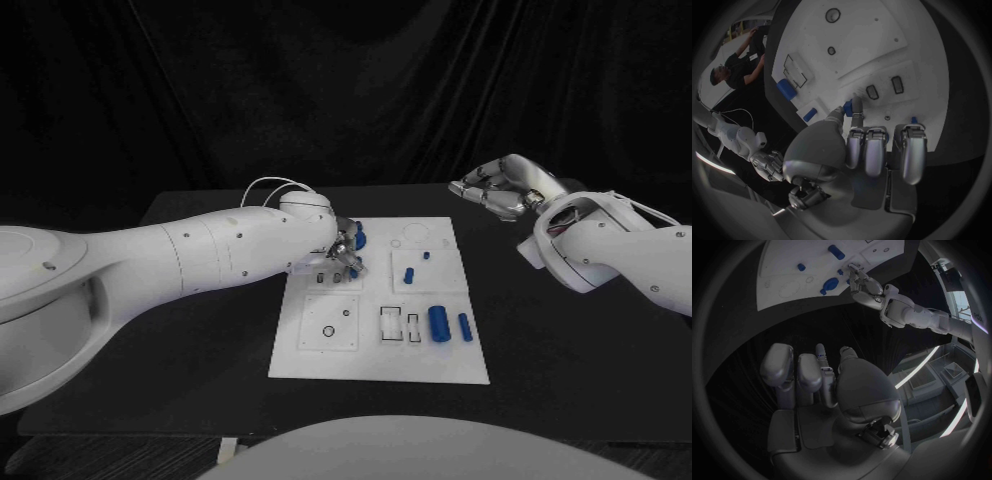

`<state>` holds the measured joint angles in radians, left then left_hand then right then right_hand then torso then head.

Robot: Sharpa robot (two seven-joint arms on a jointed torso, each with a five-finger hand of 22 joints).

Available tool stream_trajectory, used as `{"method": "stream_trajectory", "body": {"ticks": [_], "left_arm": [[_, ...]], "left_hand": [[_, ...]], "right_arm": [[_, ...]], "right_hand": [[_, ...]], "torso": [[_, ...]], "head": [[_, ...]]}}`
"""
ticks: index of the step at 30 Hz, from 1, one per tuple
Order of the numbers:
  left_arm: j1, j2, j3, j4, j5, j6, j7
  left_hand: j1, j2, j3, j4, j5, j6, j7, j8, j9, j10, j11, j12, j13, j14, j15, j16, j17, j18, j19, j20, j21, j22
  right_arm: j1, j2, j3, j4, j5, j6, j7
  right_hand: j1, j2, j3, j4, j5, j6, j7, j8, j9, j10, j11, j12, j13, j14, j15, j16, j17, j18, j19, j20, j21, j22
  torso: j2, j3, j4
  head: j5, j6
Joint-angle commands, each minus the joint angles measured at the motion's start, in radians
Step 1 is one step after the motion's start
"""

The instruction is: Assemble the parts on the task board

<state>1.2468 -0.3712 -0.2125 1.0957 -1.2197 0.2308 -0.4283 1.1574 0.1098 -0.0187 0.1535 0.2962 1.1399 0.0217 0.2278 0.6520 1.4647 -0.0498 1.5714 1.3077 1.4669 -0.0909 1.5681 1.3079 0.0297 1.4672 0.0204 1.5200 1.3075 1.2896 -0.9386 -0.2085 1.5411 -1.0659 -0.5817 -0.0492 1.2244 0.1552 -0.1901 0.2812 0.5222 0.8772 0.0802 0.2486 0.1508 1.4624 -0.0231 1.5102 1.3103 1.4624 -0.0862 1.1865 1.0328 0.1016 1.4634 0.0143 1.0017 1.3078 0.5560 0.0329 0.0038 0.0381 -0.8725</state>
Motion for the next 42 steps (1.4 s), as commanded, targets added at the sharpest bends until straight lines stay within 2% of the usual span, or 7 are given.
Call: {"method": "stream_trajectory", "body": {"ticks": [1, 7, 12, 25, 33, 38, 42], "left_arm": [[-0.003, -0.002, 0.001, 0.000, 0.000, 0.009, 0.024], [-0.003, -0.009, 0.001, 0.003, 0.000, 0.010, 0.027], [-0.003, -0.017, 0.001, 0.007, 0.000, 0.003, 0.034], [-0.002, -0.068, 0.001, 0.063, 0.000, -0.031, 0.033], [0.004, -0.134, 0.001, 0.128, 0.000, -0.066, 0.014], [0.009, -0.173, 0.001, 0.163, 0.000, -0.085, -0.007], [0.012, -0.199, 0.001, 0.183, 0.000, -0.100, -0.025]], "left_hand": [[0.015, -0.007, 0.029, -0.013, 0.019, 0.006, -0.002, -0.011, 0.002, 0.106, 0.004, -0.001, 0.263, 0.104, 0.005, 0.003, 0.263, -0.004, 0.027, 0.008, -0.007, 0.190], [0.026, -0.022, 0.068, -0.037, 0.038, 0.007, -0.003, -0.023, 0.005, 0.106, 0.004, -0.001, 0.263, 0.104, 0.004, 0.003, 0.263, -0.003, 0.026, 0.007, -0.009, 0.189], [0.040, -0.044, 0.136, -0.076, 0.060, 0.006, -0.001, -0.038, 0.009, 0.106, 0.004, -0.001, 0.263, 0.104, 0.004, 0.003, 0.263, -0.003, 0.025, 0.007, -0.011, 0.189], [0.006, -0.077, 0.227, -0.106, 0.068, 0.016, -0.002, -0.043, 0.030, 0.106, 0.004, -0.001, 0.263, 0.104, 0.004, 0.003, 0.263, -0.002, 0.023, 0.007, -0.016, 0.188], [-0.018, -0.087, 0.255, -0.106, 0.068, 0.019, -0.002, -0.044, 0.039, 0.106, 0.004, -0.001, 0.263, 0.104, 0.004, 0.003, 0.263, -0.004, 0.029, 0.007, -0.012, 0.195], [-0.046, -0.105, 0.290, -0.112, 0.073, 0.033, -0.007, -0.039, 0.054, 0.106, -0.002, -0.001, 0.263, 0.104, -0.001, 0.003, 0.263, -0.007, 0.040, 0.003, -0.005, 0.204], [-0.058, -0.109, 0.298, -0.111, 0.072, 0.037, -0.008, -0.038, 0.058, 0.106, -0.003, -0.001, 0.263, 0.104, -0.003, 0.003, 0.263, -0.007, 0.041, 0.002, -0.004, 0.205]], "right_arm": [[-0.002, 0.001, 0.001, 0.000, 0.000, 0.012, -0.021], [-0.004, 0.005, 0.001, -0.002, 0.000, 0.018, -0.025], [-0.004, 0.006, 0.001, -0.004, 0.000, 0.021, -0.029], [-0.005, 0.000, 0.001, -0.005, 0.000, 0.026, -0.038], [-0.008, -0.001, 0.001, -0.005, 0.000, 0.029, -0.041], [-0.009, -0.002, 0.001, -0.003, 0.000, 0.030, -0.045], [-0.010, -0.003, 0.001, -0.001, 0.000, 0.032, -0.048]], "right_hand": [[0.013, 0.003, 0.004, -0.005, 0.006, 0.006, 0.001, 0.004, -0.002, 0.041, 0.003, -0.007, 0.118, 0.031, -0.002, 0.003, -0.001, 0.002, 0.028, 0.001, 0.002, 0.057], [0.018, 0.004, 0.006, -0.006, 0.007, 0.006, 0.002, 0.004, -0.002, 0.041, 0.003, -0.007, 0.117, 0.031, -0.002, 0.002, -0.002, 0.002, 0.028, 0.002, 0.001, 0.057], [0.018, 0.004, 0.006, -0.006, 0.007, 0.006, 0.002, 0.004, -0.002, 0.041, 0.003, -0.007, 0.117, 0.031, -0.002, 0.002, -0.002, 0.002, 0.028, 0.002, 0.001, 0.057], [0.024, 0.005, 0.008, -0.006, 0.008, 0.005, 0.002, 0.003, -0.003, 0.040, 0.004, -0.008, 0.115, 0.030, -0.002, 0.001, -0.004, 0.002, 0.028, 0.002, 0.000, 0.057], [0.025, 0.005, 0.009, -0.007, 0.008, 0.005, 0.002, 0.003, -0.003, 0.040, 0.004, -0.008, 0.116, 0.030, -0.002, 0.001, -0.004, 0.002, 0.028, 0.002, -0.001, 0.057], [0.027, 0.006, 0.010, -0.007, 0.007, 0.005, 0.002, 0.003, -0.003, 0.040, 0.004, -0.008, 0.115, 0.030, -0.002, 0.001, -0.004, 0.002, 0.028, 0.002, 0.000, 0.057], [0.028, 0.006, 0.010, -0.007, 0.007, 0.005, 0.002, 0.003, -0.003, 0.040, 0.004, -0.008, 0.115, 0.030, -0.002, 0.002, -0.004, 0.002, 0.028, 0.002, 0.000, 0.057]], "torso": [[0.000, 0.0007, 0.0002], [0.000, 0.0003, -0.0003], [0.000, 0.0003, 0.0003], [-0.001, 0.0002, 0.0001], [-0.001, 0.0004, -0.0001], [-0.001, 0.0004, -0.0007], [-0.003, 0.0008, -0.0003]], "head": [[0.002, 0.000], [0.001, 0.000], [0.001, 0.000], [0.012, 0.000], [0.021, 0.000], [0.023, 0.000], [0.023, 0.000]]}}
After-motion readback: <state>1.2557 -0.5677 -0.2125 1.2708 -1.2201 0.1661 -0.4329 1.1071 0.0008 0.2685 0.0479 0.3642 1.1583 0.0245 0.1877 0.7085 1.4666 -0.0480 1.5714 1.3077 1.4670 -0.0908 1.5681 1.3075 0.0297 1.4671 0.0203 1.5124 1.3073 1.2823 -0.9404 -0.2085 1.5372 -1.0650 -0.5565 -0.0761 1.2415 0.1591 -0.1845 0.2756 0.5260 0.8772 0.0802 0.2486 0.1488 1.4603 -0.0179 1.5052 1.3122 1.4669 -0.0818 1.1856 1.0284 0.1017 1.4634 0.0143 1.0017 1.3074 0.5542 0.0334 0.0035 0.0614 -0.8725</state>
